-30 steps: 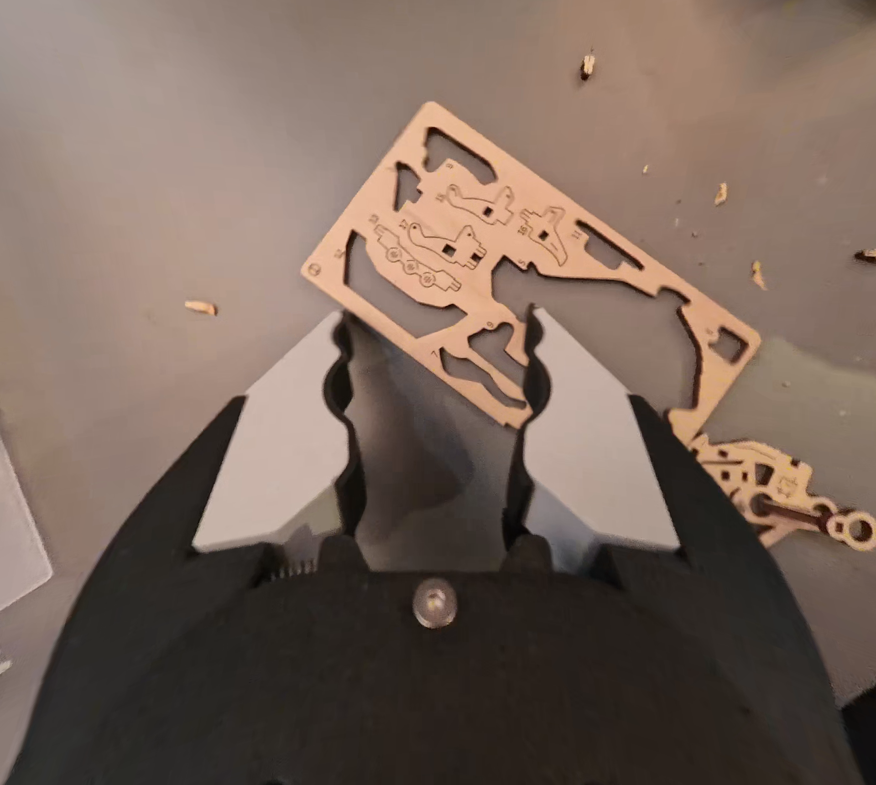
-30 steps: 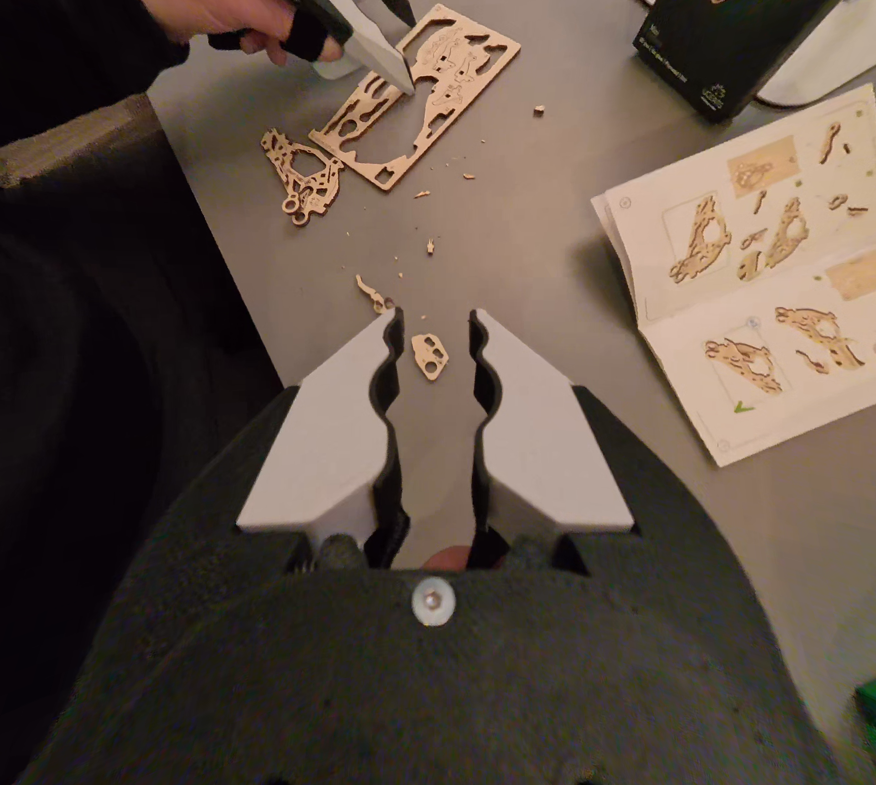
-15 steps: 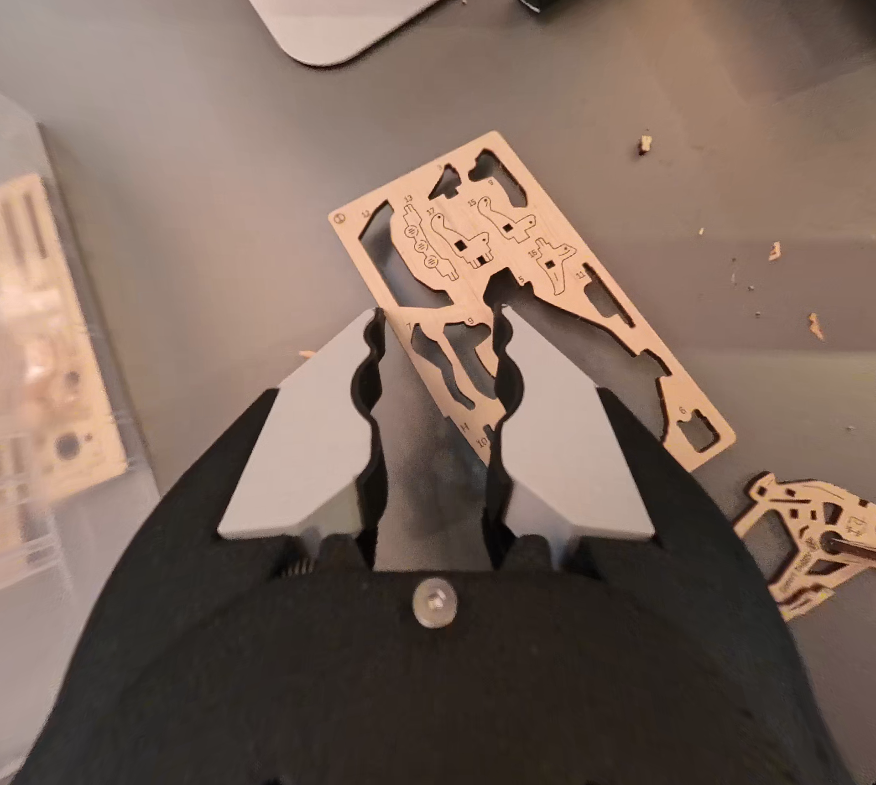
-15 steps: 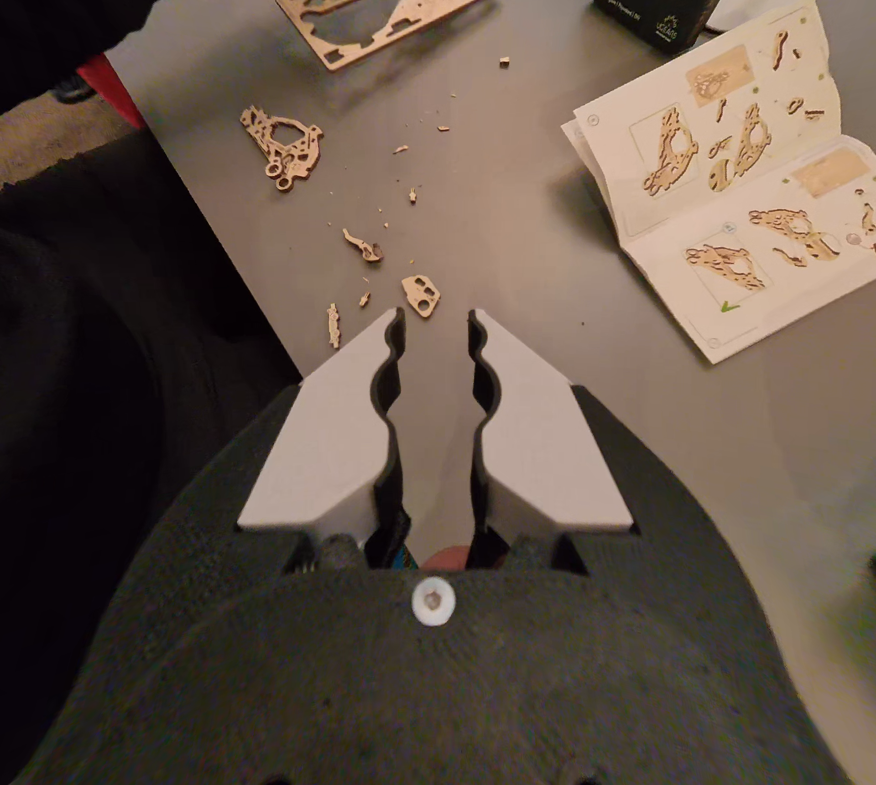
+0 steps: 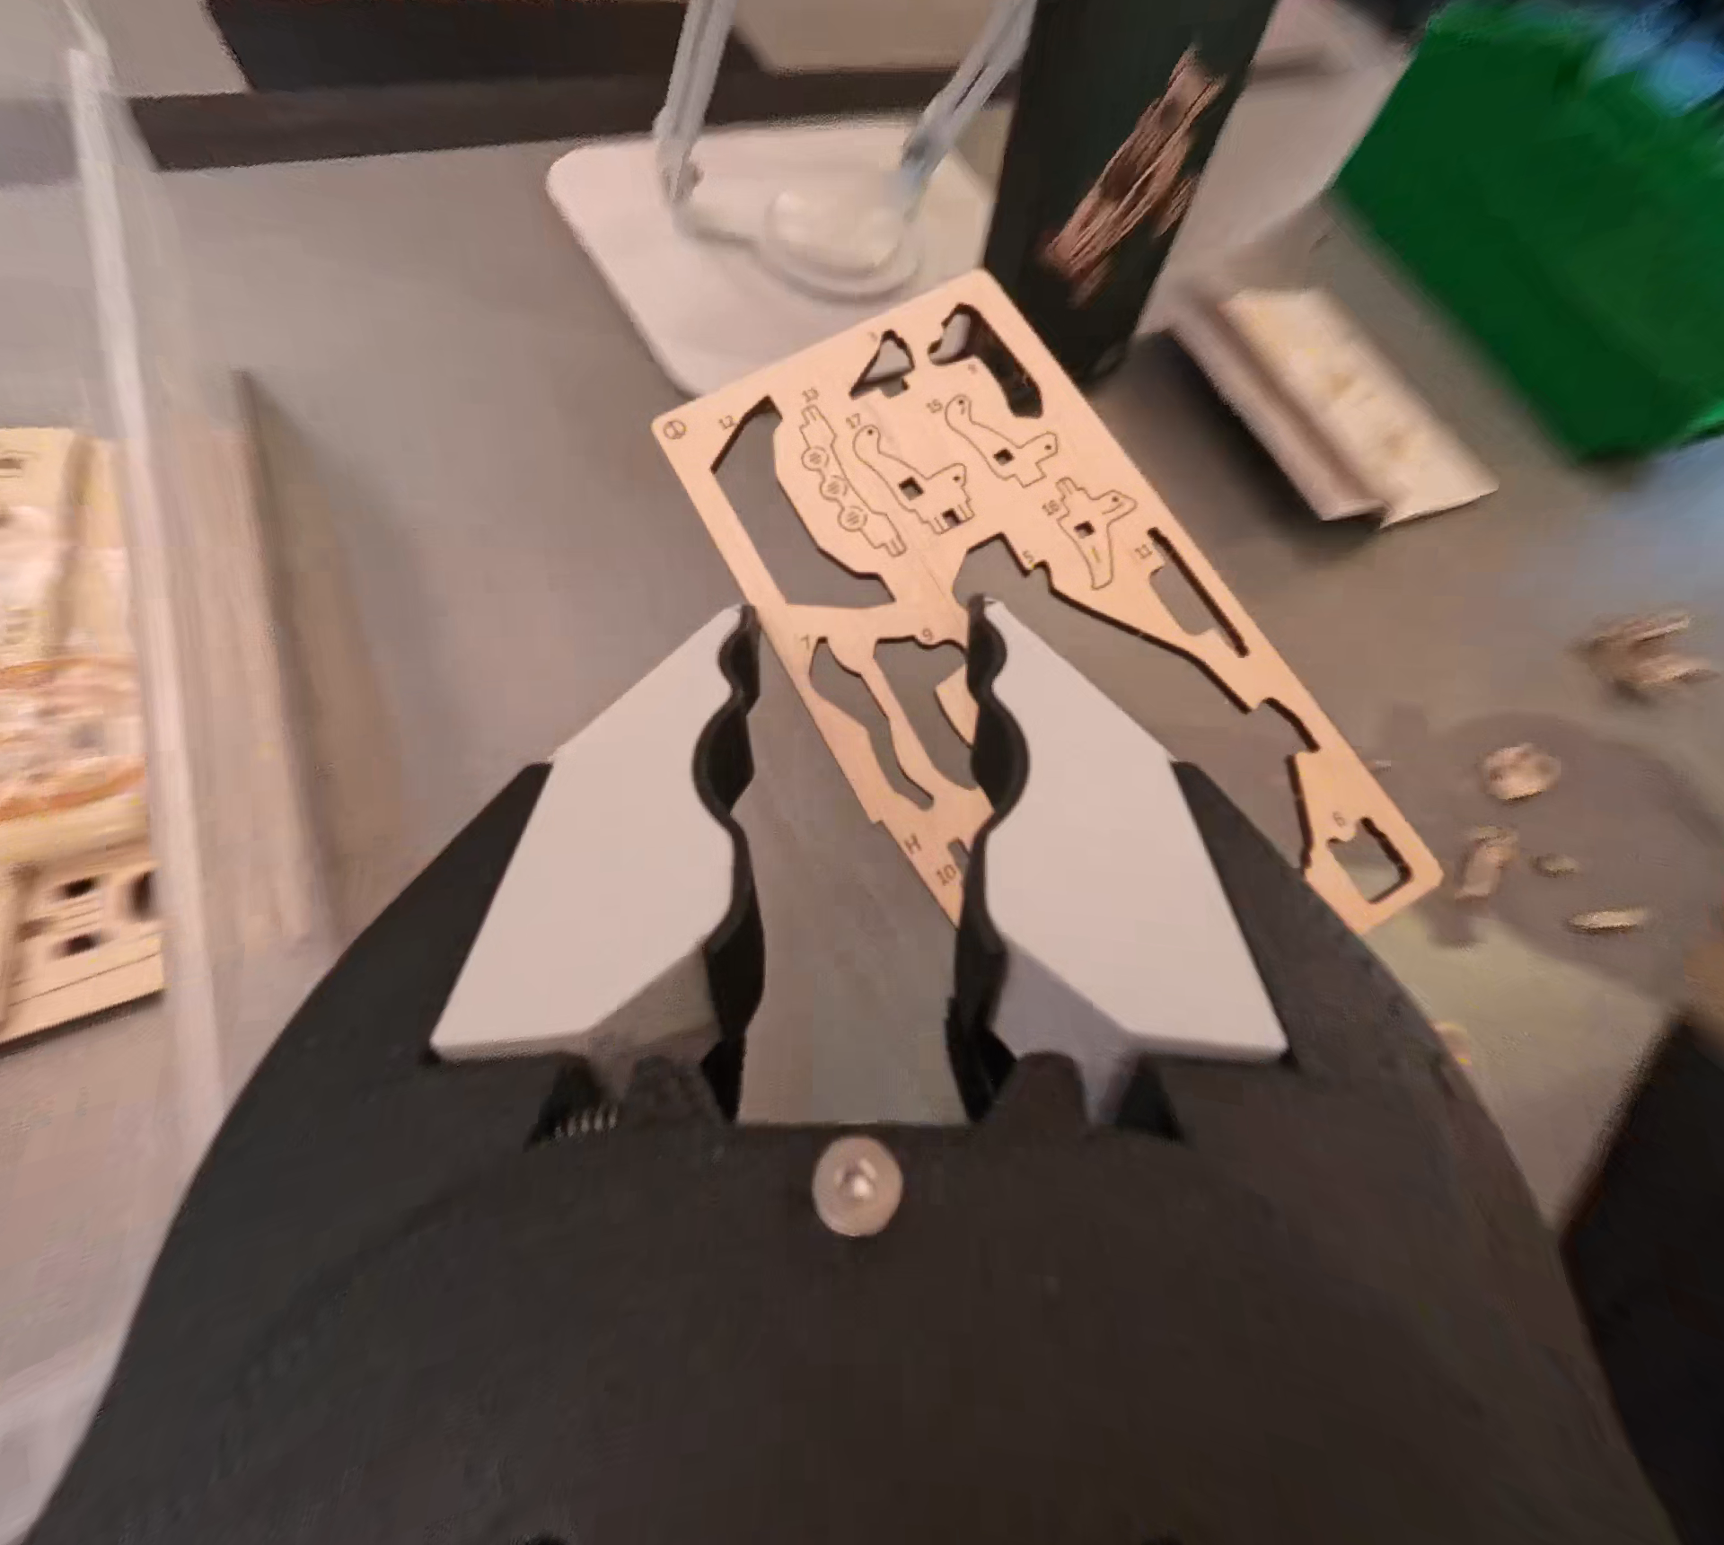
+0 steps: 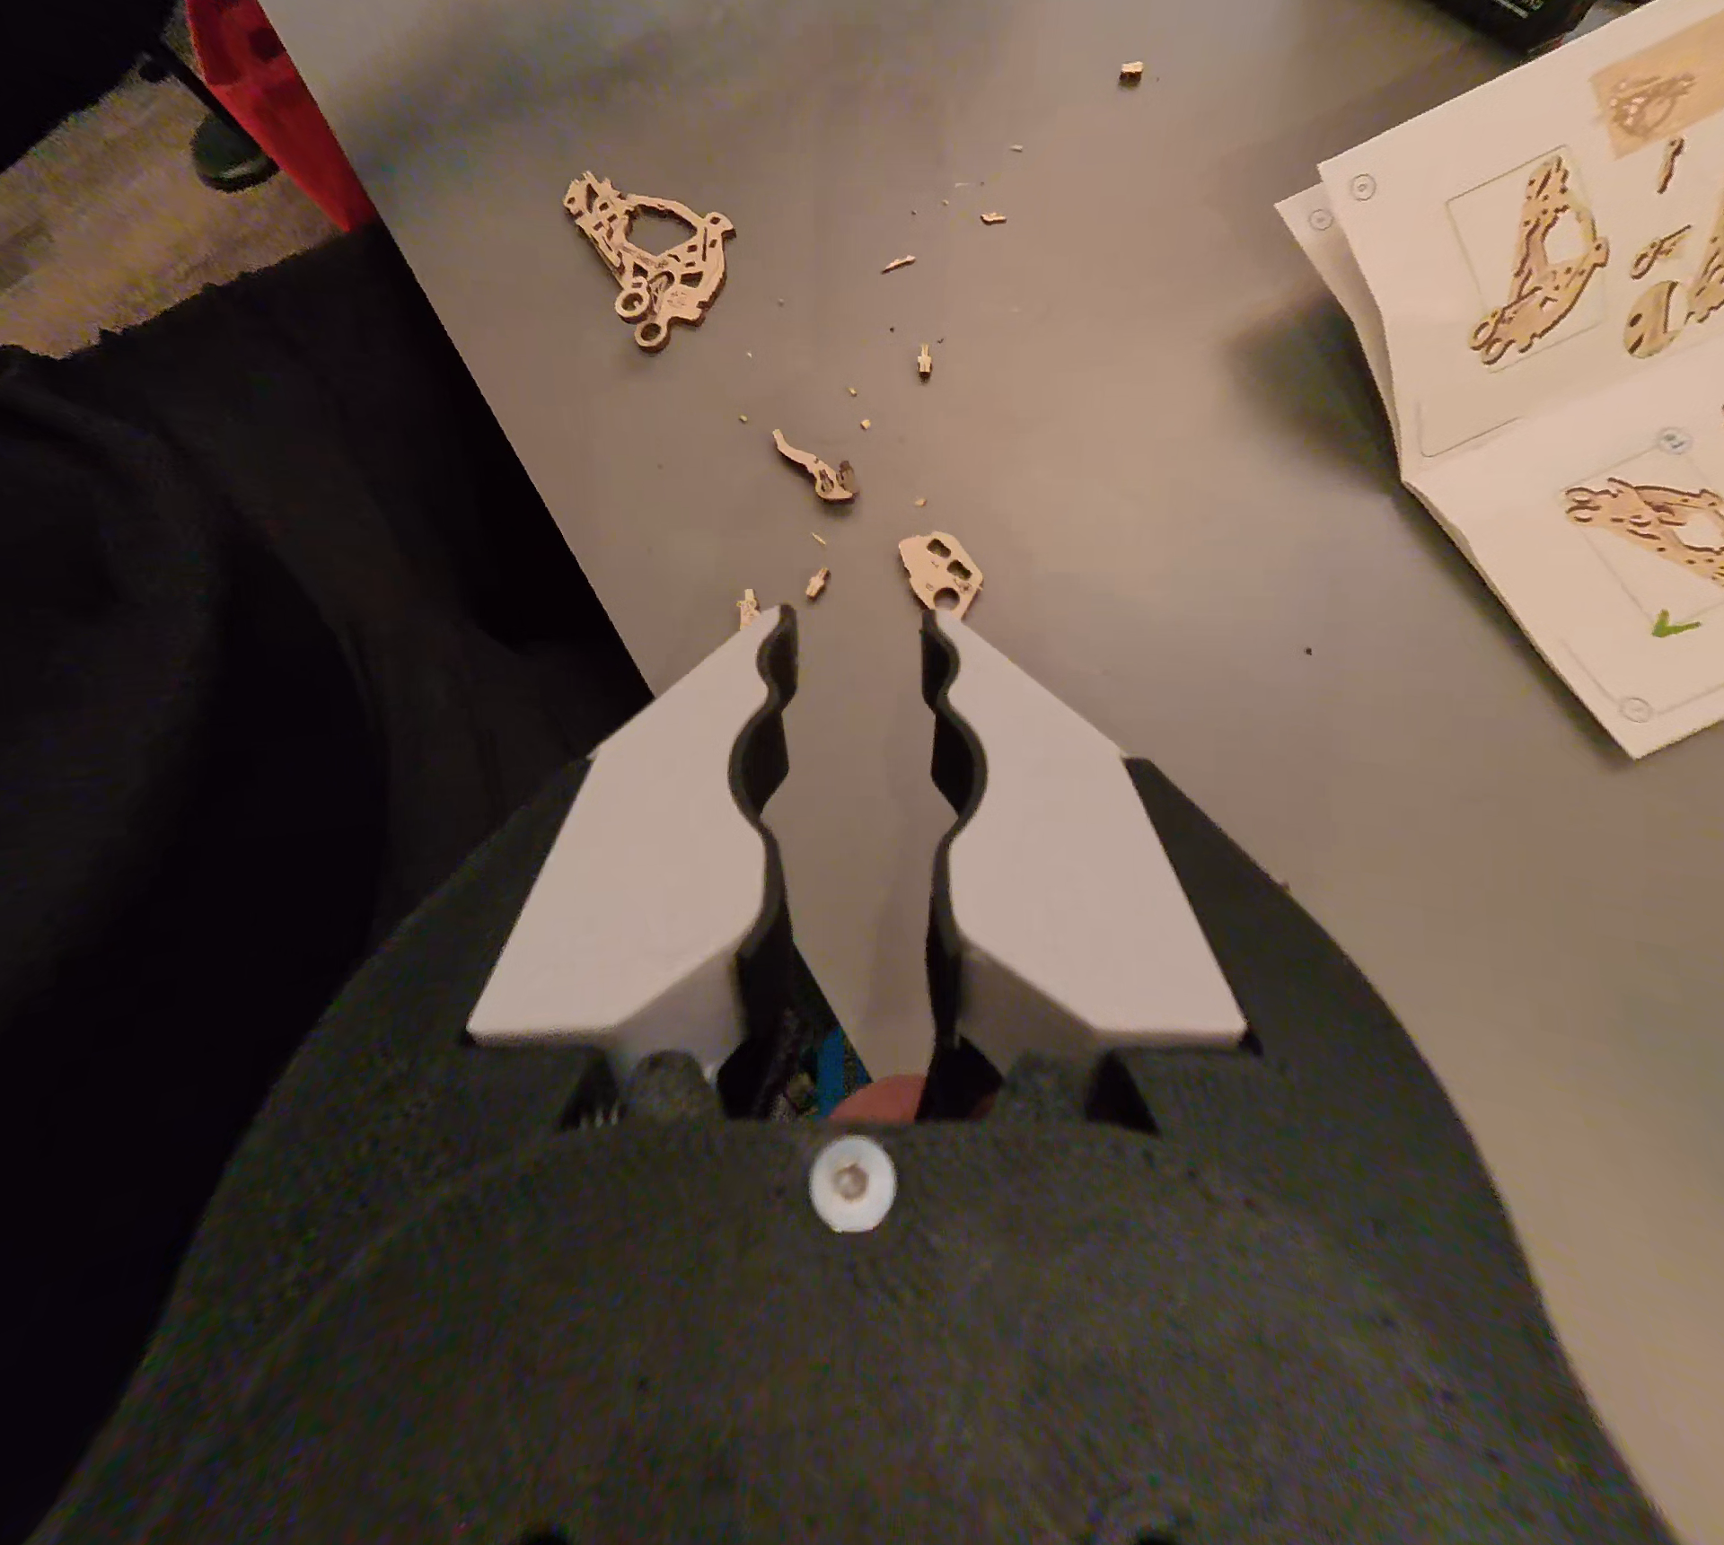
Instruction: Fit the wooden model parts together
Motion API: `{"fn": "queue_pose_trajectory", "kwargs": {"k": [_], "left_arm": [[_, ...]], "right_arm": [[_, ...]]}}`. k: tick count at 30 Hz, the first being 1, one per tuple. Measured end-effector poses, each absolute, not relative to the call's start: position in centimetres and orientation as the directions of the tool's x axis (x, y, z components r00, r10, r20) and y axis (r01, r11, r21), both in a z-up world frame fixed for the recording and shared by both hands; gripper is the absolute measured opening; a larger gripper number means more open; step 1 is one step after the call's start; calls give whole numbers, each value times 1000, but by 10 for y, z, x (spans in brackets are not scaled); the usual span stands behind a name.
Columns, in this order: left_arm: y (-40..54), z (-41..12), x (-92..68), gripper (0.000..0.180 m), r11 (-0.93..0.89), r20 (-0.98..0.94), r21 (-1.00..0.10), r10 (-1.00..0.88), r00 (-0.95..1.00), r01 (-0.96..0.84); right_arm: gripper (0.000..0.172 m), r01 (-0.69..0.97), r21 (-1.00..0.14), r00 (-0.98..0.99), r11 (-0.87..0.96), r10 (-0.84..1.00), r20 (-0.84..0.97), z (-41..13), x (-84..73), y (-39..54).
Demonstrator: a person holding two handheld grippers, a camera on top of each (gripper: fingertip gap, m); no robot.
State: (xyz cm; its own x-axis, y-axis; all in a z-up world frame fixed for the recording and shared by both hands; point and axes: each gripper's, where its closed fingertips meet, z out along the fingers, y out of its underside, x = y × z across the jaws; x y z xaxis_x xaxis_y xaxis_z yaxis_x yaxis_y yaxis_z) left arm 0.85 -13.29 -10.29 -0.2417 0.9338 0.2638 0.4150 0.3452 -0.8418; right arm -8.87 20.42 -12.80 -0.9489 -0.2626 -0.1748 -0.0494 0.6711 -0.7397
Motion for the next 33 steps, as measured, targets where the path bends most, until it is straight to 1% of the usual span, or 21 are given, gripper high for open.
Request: {"fn": "queue_pose_trajectory", "kwargs": {"k": [2,4,5,7,9,11,12,14,16,18,20,23,25,27,28,29,31,32,33], "left_arm": [[-127,-80,7,42,483,469,-837,875,-120,257],[-118,-55,10,42,622,634,-771,771,68,135],[-115,-46,12,42,677,685,-728,713,152,104],[-120,-42,17,42,718,713,-694,674,194,55],[-118,-36,21,42,742,722,-669,639,266,35],[-119,-36,23,42,772,743,-635,602,294,25],[-118,-36,23,42,771,741,-636,600,302,28],[-118,-47,19,42,742,732,-667,639,235,62],[-116,-68,14,42,673,688,-725,714,125,148],[-114,-89,8,42,570,590,-785,807,16,242],[-112,-108,3,42,468,477,-818,877,-59,334],[-117,-137,-1,42,357,323,-821,934,-153,445],[-120,-153,-3,42,333,273,-804,943,-192,493],[-121,-168,-3,42,290,209,-780,956,-206,555],[-123,-172,-3,31,280,188,-778,958,-218,562],[-123,-172,-4,32,280,182,-784,957,-225,555],[-125,-174,-3,37,285,182,-783,955,-235,553],[-126,-175,-3,39,289,186,-784,954,-237,549],[-125,-175,-3,39,292,192,-786,953,-233,544]], "right_arm": [[24,-37,-747,-945,664,-267,-191,-126,-86,203],[24,-33,-751,-944,660,-268,-195,-124,-86,201],[24,-31,-753,-943,657,-269,-195,-123,-86,200],[24,-29,-758,-941,652,-273,-198,-121,-85,198],[24,-31,-761,-941,648,-275,-195,-119,-86,195],[24,-35,-764,-942,644,-277,-190,-116,-87,192],[24,-40,-766,-944,641,-277,-182,-115,-88,190],[25,-63,-768,-952,637,-269,-145,-111,-95,186],[34,-72,-762,-966,643,-236,-107,-106,-108,179],[36,-96,-758,-978,645,-203,-50,-98,-125,170],[39,-166,-722,-983,671,-174,64,-99,-149,160],[44,-222,-664,-975,714,-144,170,-112,-170,133],[48,-264,-582,-957,769,-136,255,-133,-182,115],[49,-280,-504,-941,817,-131,311,-159,-192,100],[49,-276,-467,-936,840,-125,329,-172,-198,94],[47,-264,-433,-936,862,-121,329,-184,-202,91],[22,-252,-436,-932,864,-95,349,-191,-208,81],[4,-252,-434,-928,865,-89,362,-192,-211,78],[0,-252,-437,-924,864,-81,373,-192,-214,76]]}}
